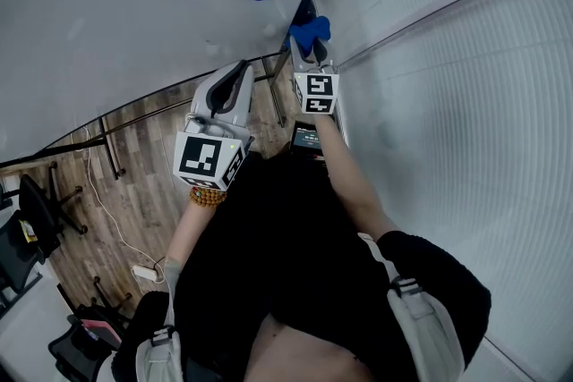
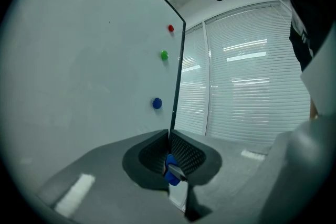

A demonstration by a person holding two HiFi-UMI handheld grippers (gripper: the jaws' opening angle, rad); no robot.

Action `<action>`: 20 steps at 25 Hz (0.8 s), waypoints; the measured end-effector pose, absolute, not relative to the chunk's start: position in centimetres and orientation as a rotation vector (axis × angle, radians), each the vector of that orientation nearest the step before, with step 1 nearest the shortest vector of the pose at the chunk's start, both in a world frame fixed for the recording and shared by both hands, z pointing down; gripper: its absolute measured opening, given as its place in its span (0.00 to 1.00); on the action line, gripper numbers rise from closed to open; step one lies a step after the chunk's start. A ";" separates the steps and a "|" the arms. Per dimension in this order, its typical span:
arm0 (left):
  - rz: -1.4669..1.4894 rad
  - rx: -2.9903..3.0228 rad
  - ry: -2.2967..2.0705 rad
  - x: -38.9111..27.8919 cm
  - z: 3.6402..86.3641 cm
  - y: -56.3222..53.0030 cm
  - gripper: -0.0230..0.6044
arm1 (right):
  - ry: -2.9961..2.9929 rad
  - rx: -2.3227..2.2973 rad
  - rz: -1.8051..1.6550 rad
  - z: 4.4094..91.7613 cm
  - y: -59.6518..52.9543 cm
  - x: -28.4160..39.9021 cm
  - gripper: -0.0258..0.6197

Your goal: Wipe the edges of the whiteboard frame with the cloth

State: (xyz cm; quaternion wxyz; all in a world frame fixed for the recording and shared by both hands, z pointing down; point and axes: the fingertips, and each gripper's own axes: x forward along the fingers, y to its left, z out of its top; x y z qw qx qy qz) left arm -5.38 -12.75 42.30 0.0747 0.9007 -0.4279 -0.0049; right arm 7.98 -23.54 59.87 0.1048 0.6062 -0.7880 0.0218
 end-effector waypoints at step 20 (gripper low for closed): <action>0.016 2.659 -1.346 -7.1 43.2 -13.4 0.04 | -2.230 1.643 0.291 68.8 -25.5 7.0 0.32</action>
